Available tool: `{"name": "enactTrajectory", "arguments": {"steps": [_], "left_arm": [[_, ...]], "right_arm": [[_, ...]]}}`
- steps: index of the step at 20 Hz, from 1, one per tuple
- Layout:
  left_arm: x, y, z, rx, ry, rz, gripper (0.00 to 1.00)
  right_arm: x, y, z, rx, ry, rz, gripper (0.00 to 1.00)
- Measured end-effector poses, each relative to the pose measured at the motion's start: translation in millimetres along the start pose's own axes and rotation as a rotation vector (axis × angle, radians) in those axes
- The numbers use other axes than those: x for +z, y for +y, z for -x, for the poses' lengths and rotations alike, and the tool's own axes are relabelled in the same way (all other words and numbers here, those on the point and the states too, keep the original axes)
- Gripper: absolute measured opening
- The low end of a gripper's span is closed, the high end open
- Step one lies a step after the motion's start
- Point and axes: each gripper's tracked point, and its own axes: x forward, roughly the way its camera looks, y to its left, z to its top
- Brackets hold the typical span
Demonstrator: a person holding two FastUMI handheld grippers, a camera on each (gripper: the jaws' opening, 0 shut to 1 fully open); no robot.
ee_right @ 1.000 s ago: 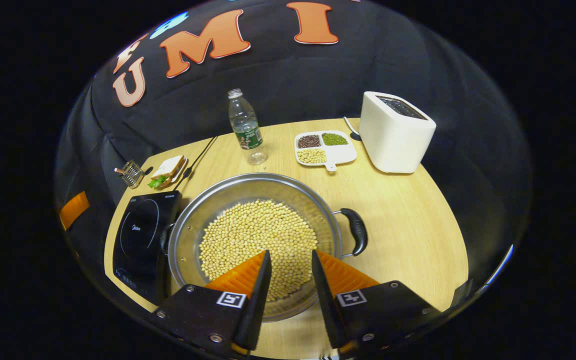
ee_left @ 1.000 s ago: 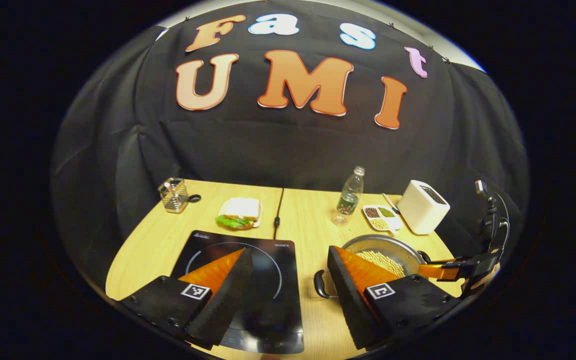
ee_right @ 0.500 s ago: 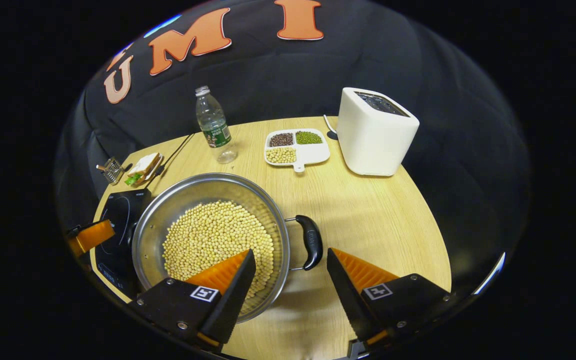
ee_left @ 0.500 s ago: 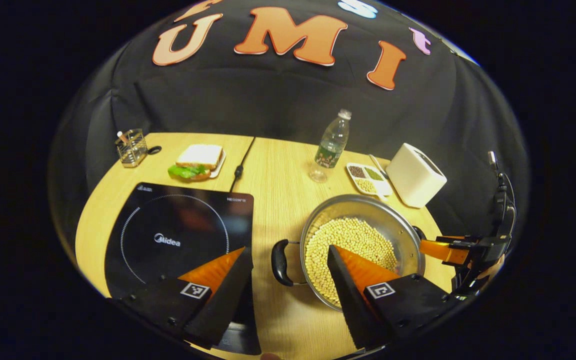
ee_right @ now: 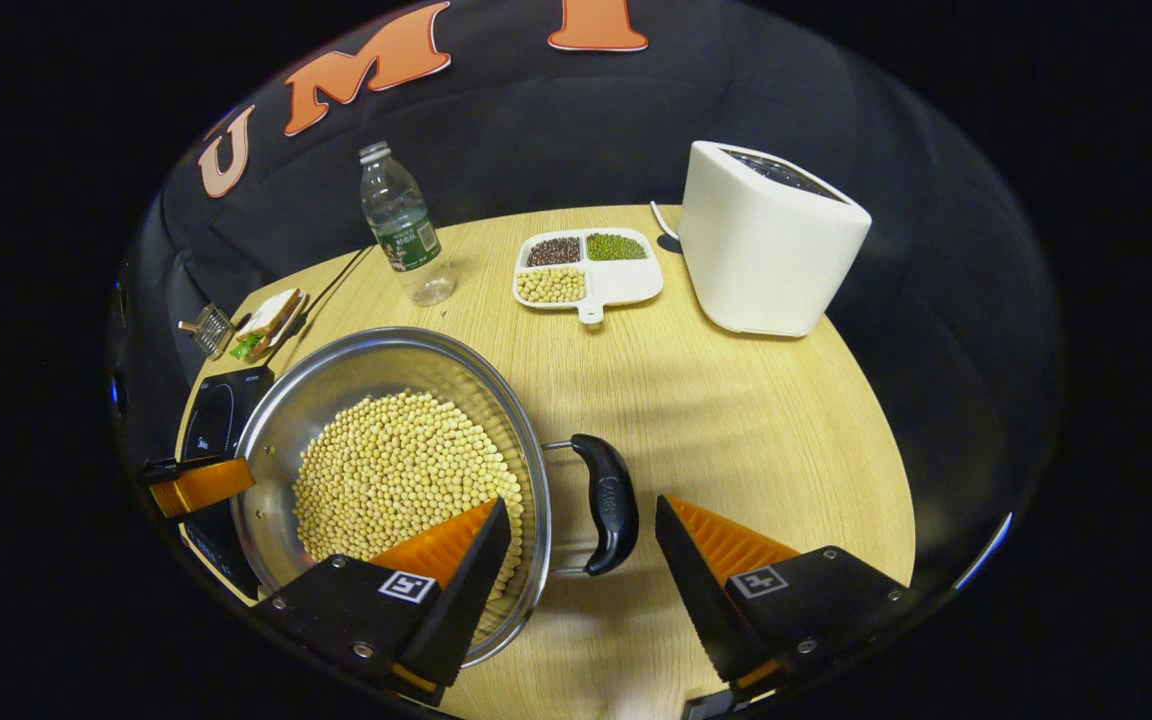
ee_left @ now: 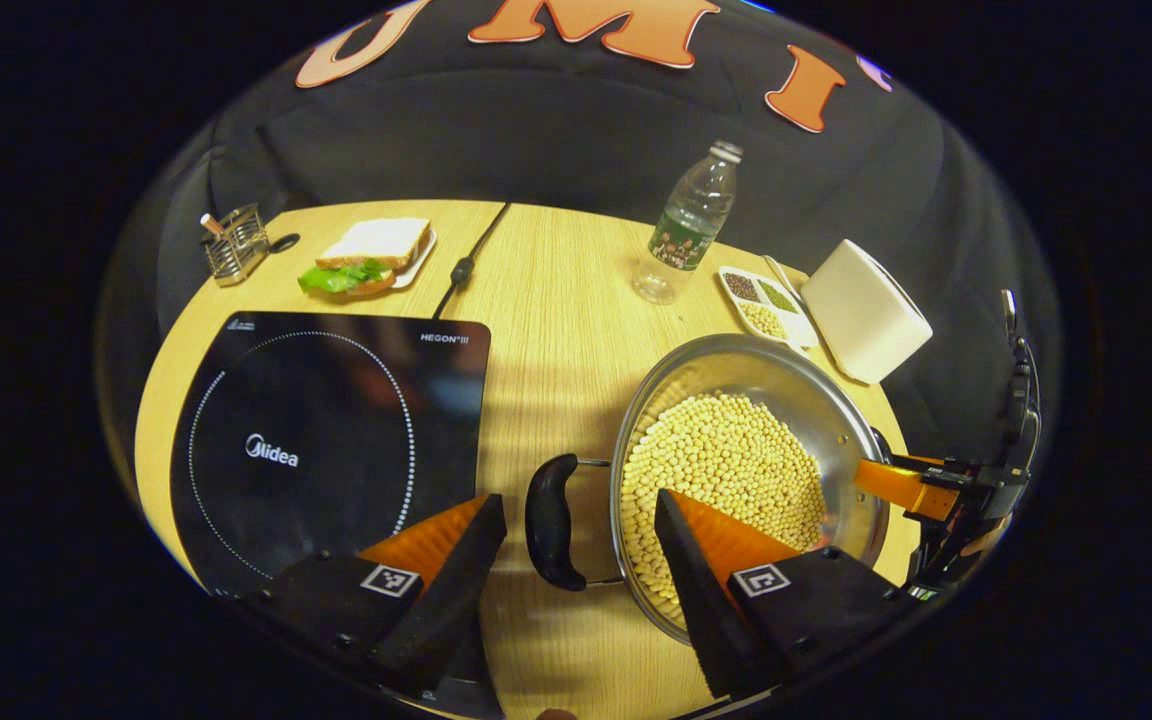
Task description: First push the handle of the pot to place it horizontally, then grasp the pot with both hands and set it on the induction cooktop.
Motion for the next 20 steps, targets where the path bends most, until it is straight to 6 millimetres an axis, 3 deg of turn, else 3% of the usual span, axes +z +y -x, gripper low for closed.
{"name": "enactTrajectory", "arguments": {"steps": [4, 6, 7, 9, 12, 20], "left_arm": [[-4, 1, -12, 0.008, 0.043, 0.001, 0.93], [-8, 6, -18, 0.034, 0.066, 0.001, 0.79], [-7, 0, -14, 0.032, 0.079, 0.009, 0.65], [-9, 2, -17, 0.025, 0.091, 0.031, 0.60], [-11, 1, -16, 0.040, 0.102, 0.020, 0.57], [0, 6, 15, 0.024, 0.071, 0.040, 0.57]], "right_arm": [[-2, 6, -15, 0.017, 0.029, -0.004, 0.85], [-4, 1, -21, -0.009, 0.040, 0.001, 0.76], [-2, 2, -20, 0.002, 0.044, -0.017, 0.72], [-4, 2, -21, 0.022, 0.054, -0.042, 0.65], [-6, 4, -21, 0.026, 0.069, -0.051, 0.54], [0, 5, -20, 0.043, 0.041, -0.068, 0.53]]}}
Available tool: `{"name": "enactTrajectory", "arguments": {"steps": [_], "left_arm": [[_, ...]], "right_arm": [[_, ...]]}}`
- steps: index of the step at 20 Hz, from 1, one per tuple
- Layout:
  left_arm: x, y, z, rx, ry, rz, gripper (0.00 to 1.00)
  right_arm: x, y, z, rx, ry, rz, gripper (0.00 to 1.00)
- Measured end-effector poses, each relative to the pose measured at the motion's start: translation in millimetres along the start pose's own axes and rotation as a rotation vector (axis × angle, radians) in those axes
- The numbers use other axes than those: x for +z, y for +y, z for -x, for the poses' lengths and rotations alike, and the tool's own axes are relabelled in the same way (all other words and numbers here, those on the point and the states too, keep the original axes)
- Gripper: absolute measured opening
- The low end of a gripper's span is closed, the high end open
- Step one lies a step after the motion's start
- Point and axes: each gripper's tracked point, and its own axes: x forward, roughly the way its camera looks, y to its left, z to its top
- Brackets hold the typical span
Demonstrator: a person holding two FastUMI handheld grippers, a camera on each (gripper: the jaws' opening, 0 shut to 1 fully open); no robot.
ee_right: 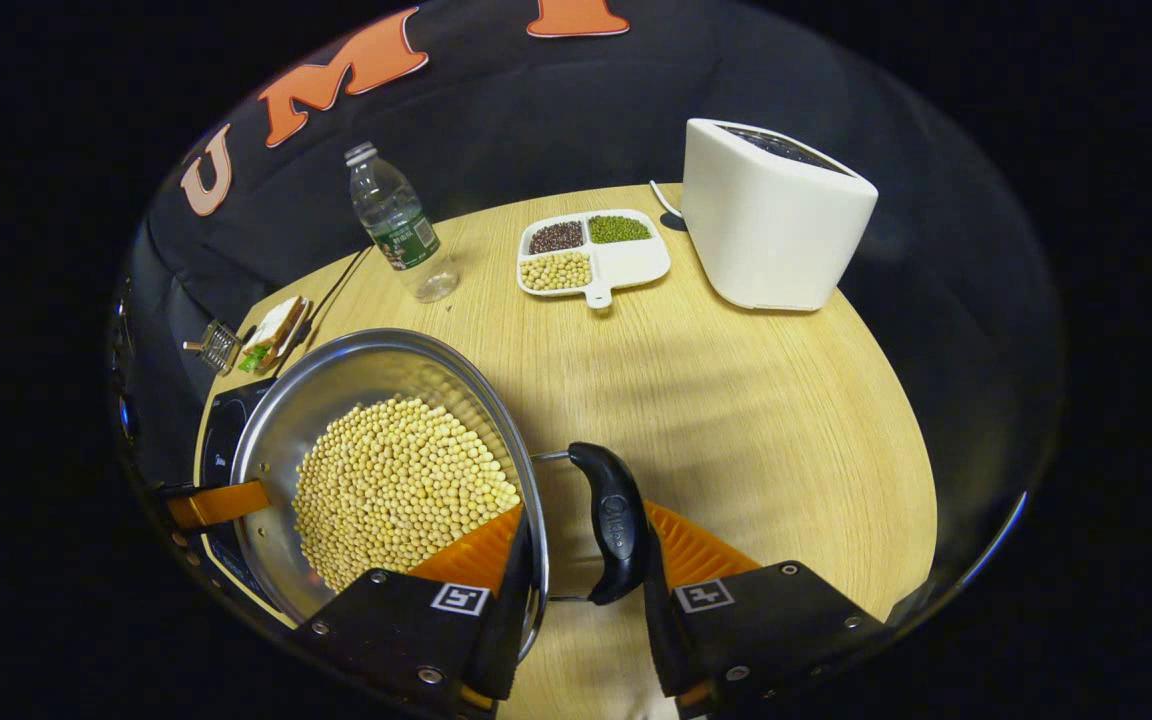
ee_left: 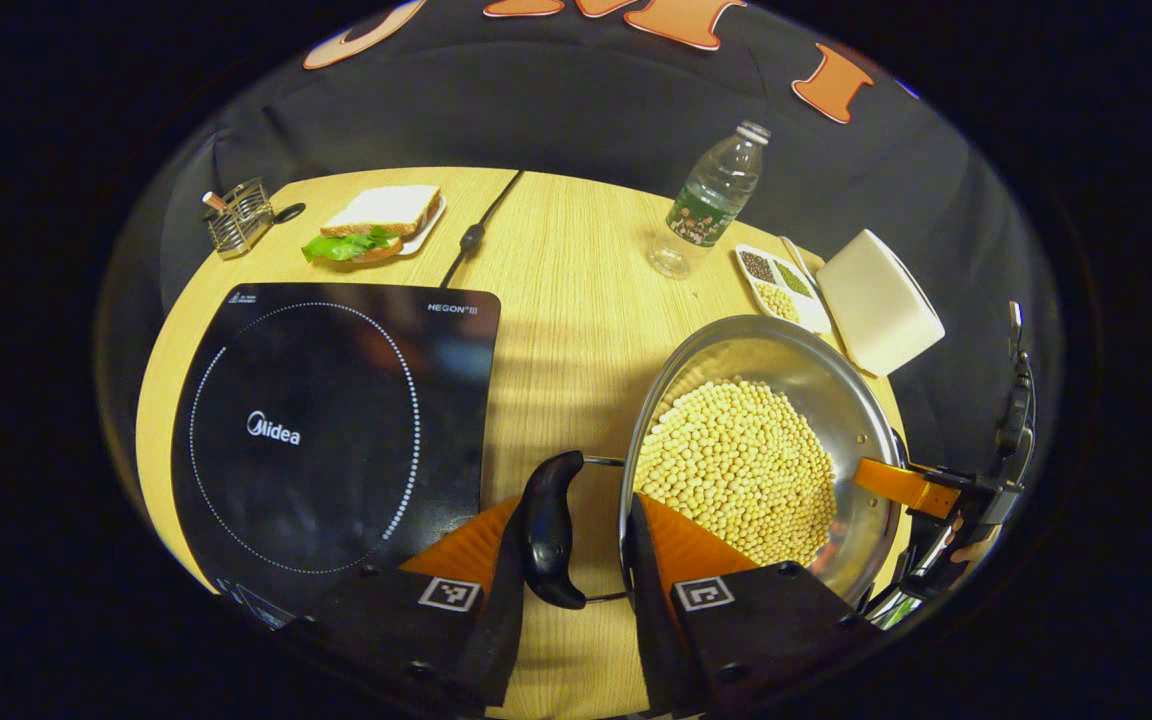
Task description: First push the handle of the pot to place it horizontally, then grasp the pot with both hands and set it on the induction cooktop.
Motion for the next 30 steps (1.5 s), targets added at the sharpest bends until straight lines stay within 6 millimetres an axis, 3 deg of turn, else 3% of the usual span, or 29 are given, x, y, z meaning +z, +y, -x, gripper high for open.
{"name": "enactTrajectory", "arguments": {"steps": [9, 15, 22, 30], "left_arm": [[13, 38, 35, -0.019, -0.018, 0.005, 0.57], [16, 82, 66, -0.041, -0.010, 0.035, 0.56], [29, 151, 101, -0.034, -0.033, 0.030, 0.57], [38, 242, 128, 0.021, -0.058, 0.063, 0.56]], "right_arm": [[-2, 1, -2, 0.003, -0.016, -0.010, 0.53], [0, 1, 0, -0.007, -0.033, 0.003, 0.53], [-1, -1, -1, 0.010, -0.045, 0.007, 0.53], [1, -3, -7, 0.056, -0.018, 0.029, 0.53]]}}
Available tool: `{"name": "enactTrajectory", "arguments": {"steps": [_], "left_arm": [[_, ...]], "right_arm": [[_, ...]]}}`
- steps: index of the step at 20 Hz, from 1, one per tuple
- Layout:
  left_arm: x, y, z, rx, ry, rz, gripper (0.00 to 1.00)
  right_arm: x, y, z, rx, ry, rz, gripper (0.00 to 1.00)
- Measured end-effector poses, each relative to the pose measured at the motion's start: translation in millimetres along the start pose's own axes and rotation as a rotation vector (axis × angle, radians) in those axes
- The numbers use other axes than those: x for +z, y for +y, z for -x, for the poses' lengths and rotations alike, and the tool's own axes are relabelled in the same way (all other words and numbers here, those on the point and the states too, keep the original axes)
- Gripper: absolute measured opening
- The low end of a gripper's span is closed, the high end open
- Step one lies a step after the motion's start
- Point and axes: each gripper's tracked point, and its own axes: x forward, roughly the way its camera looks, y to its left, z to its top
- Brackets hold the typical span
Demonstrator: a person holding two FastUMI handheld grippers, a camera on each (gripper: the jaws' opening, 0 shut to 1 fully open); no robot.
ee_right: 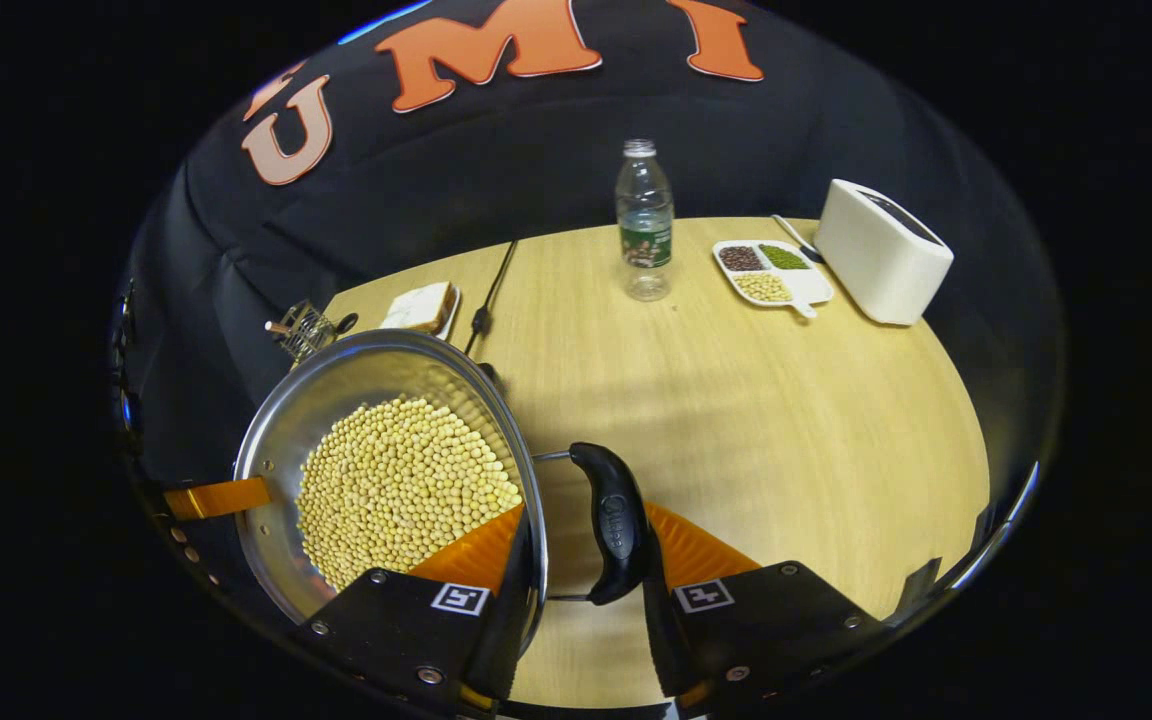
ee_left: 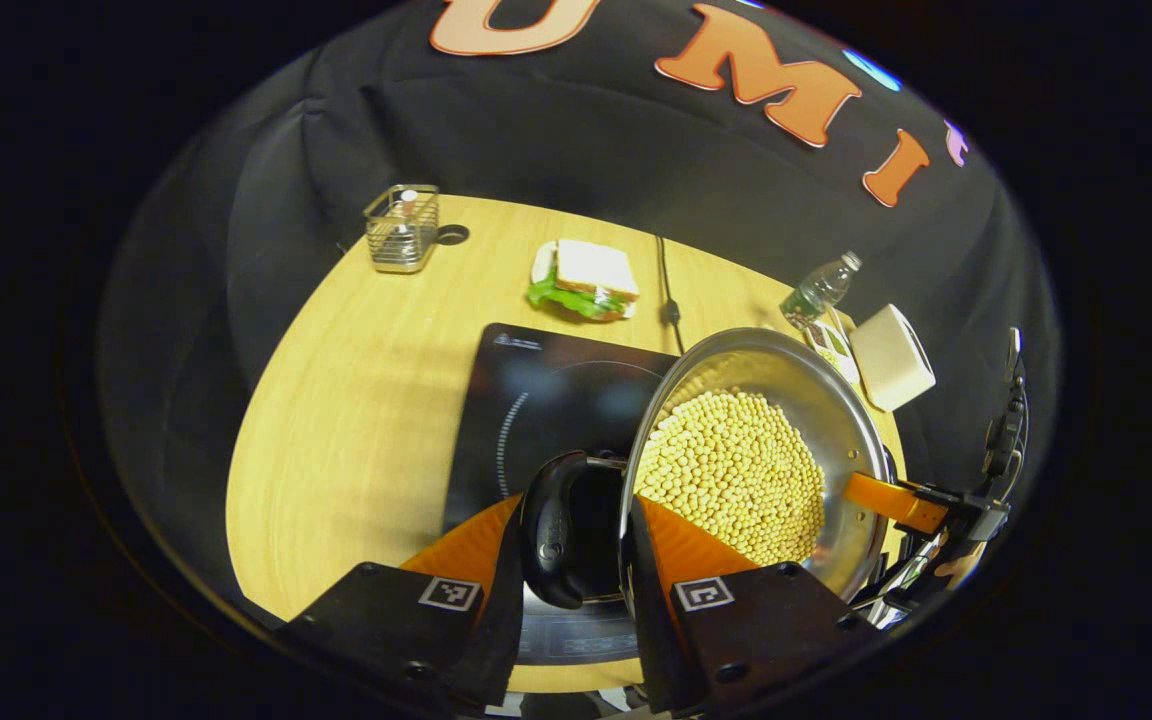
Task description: First push the handle of the pot to place it horizontally, then grasp the pot with both hands and set it on the induction cooktop.
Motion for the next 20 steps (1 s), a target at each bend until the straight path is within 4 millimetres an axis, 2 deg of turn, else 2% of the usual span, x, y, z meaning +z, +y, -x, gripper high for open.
{"name": "enactTrajectory", "arguments": {"steps": [3, 7, 11, 16, 17, 18, 19, 20], "left_arm": [[1, 30, -2, 0.016, 0.001, 0.016, 0.57], [0, 57, -6, 0.035, 0.009, 0.031, 0.57], [-5, 69, -14, 0.040, 0.012, 0.030, 0.57], [-10, 72, -21, 0.054, -0.003, 0.043, 0.61], [-9, 73, -19, 0.056, -0.011, 0.063, 0.65], [-8, 76, -15, 0.076, -0.026, 0.080, 0.65], [-3, 80, -8, 0.094, -0.050, 0.086, 0.73], [4, 87, 0, 0.116, -0.077, 0.086, 0.85]], "right_arm": [[4, -2, 0, 0.007, 0.006, 0.008, 0.53], [6, -3, 0, 0.004, 0.020, 0.010, 0.53], [6, -5, 1, -0.018, 0.032, -0.004, 0.53], [10, 0, 13, -0.023, -0.009, -0.037, 0.62], [12, 0, 15, -0.011, -0.020, -0.051, 0.64], [13, -1, 21, -0.005, -0.026, -0.062, 0.72], [16, -4, 25, -0.008, -0.036, -0.070, 0.77], [17, -8, 29, -0.017, -0.046, -0.076, 0.81]]}}
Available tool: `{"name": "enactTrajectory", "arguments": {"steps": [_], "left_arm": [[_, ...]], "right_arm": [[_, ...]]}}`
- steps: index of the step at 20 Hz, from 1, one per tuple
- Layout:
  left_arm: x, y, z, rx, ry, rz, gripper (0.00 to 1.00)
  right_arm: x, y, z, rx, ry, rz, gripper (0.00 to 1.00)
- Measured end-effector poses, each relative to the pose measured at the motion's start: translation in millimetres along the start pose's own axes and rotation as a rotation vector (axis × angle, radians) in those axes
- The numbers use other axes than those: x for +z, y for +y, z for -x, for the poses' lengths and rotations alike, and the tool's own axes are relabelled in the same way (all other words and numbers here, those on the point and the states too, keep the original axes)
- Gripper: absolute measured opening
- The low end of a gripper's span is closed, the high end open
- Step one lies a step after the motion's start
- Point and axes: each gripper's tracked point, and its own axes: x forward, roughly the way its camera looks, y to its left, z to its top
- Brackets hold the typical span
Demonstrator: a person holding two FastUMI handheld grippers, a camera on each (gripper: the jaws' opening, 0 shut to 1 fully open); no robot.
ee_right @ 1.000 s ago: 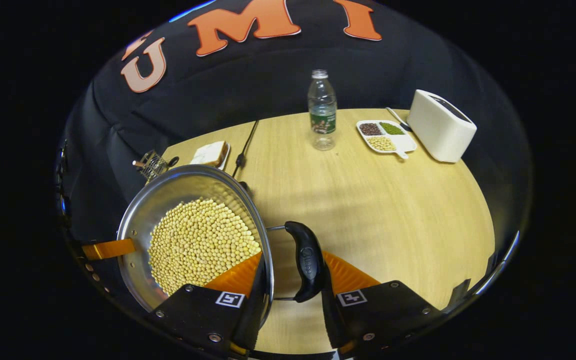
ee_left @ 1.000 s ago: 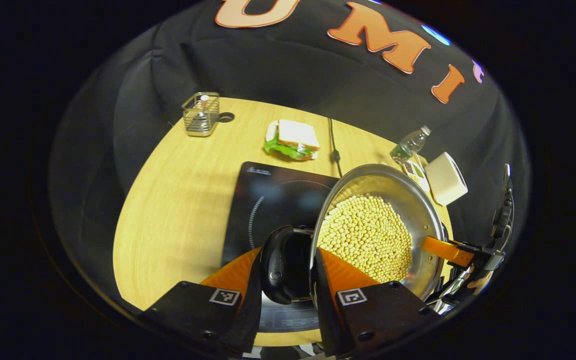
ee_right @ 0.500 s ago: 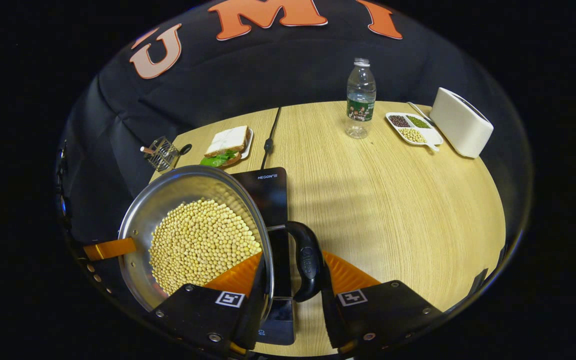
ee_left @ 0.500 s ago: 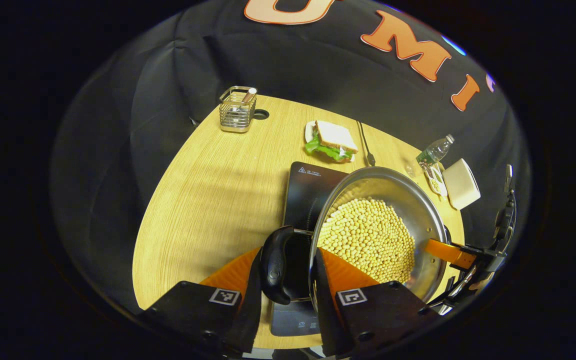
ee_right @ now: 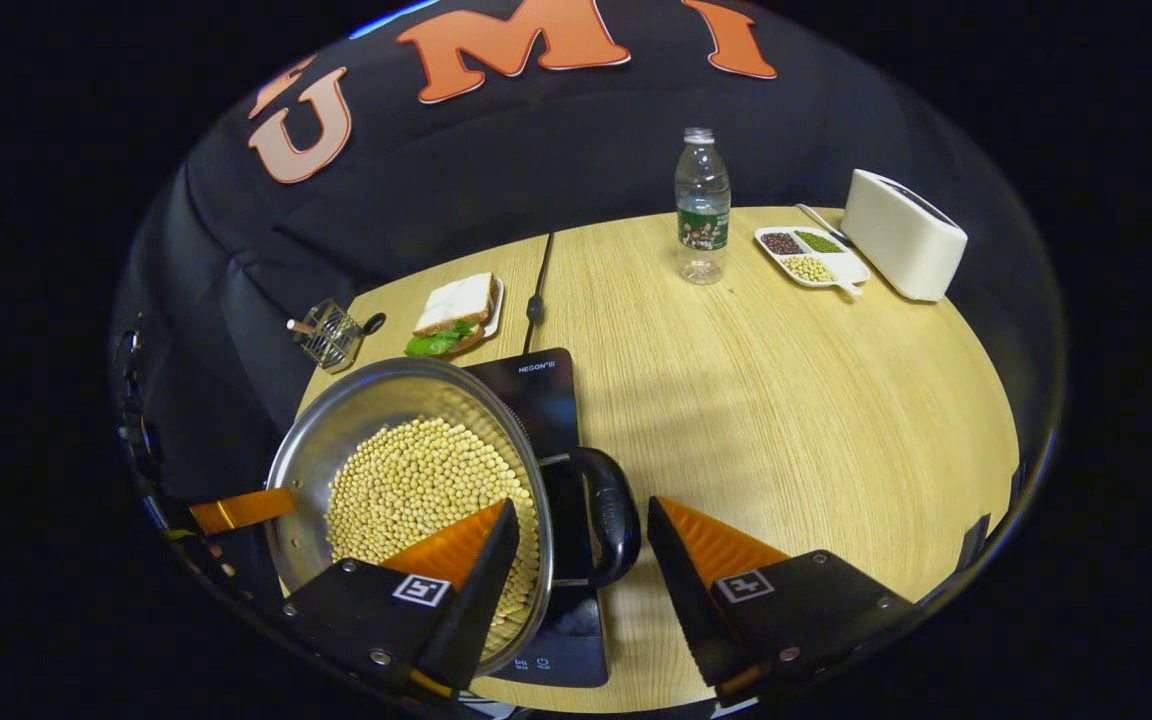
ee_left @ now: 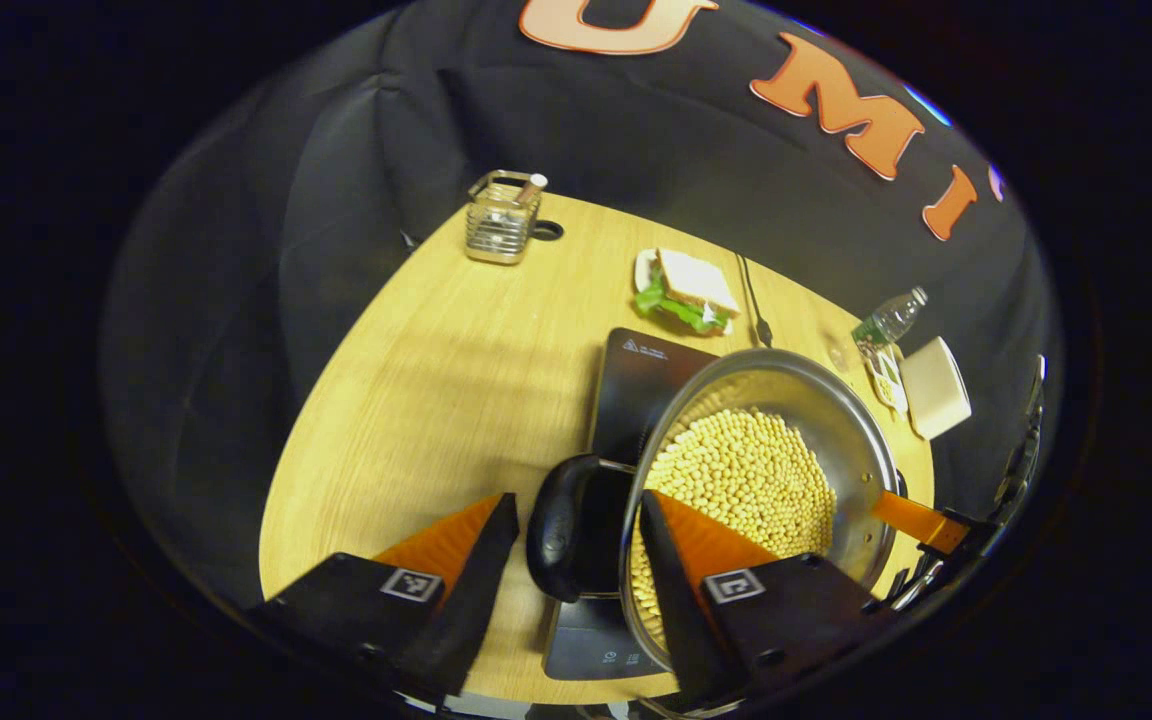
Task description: First push the handle of the pot to place it horizontally, then grasp the pot with both hands and set it on the induction cooktop.
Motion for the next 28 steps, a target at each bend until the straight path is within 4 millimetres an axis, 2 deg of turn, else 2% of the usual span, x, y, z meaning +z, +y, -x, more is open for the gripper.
{"name": "enactTrajectory", "arguments": {"steps": [1, 2, 4, 5, 6, 8, 11, 13, 15, 18, 20, 23, 24, 25, 28], "left_arm": [[7, 2, 6, 0.006, -0.026, 0.003, 0.98], [14, 4, 15, 0.020, -0.055, 0.003, 0.96], [37, 17, 35, 0.080, -0.140, -0.002, 0.95], [49, 19, 49, 0.100, -0.185, 0.002, 1.00], [61, 22, 64, 0.114, -0.237, 0.004, 1.00], [85, 22, 102, 0.125, -0.340, -0.003, 0.98], [122, 9, 164, 0.109, -0.490, -0.041, 0.98], [144, -2, 211, 0.102, -0.594, -0.072, 0.98], [162, -12, 266, 0.095, -0.700, -0.098, 0.97], [171, -30, 341, 0.074, -0.825, -0.141, 0.97], [167, -40, 379, 0.058, -0.885, -0.177, 0.97], [170, -40, 438, 0.042, -0.978, -0.185, 0.96], [168, -42, 451, 0.027, -0.996, -0.180, 0.97], [165, -43, 463, 0.014, -1.006, -0.175, 0.96], [157, -43, 484, -0.029, -1.022, -0.156, 0.96]], "right_arm": [[3, -5, 5, -0.009, -0.013, -0.002, 0.84], [7, -8, 12, -0.014, -0.028, -0.003, 0.89], [19, -12, 26, -0.004, -0.063, -0.009, 0.94], [26, -12, 35, 0.010, -0.085, -0.016, 0.94], [35, -14, 46, 0.014, -0.112, -0.019, 0.95], [58, -20, 72, 0.008, -0.191, -0.007, 0.96], [96, -24, 124, -0.001, -0.324, 0.033, 0.95], [126, -32, 165, -0.034, -0.443, 0.063, 0.95], [146, -26, 200, -0.022, -0.544, 0.082, 0.95], [169, -22, 258, -0.002, -0.653, 0.098, 0.95], [178, -21, 290, -0.004, -0.710, 0.110, 0.95], [185, -15, 332, -0.003, -0.792, 0.137, 0.95], [186, -15, 349, -0.004, -0.819, 0.143, 1.00], [189, -14, 364, -0.001, -0.842, 0.147, 0.95], [190, -13, 395, 0.005, -0.898, 0.149, 0.95]]}}
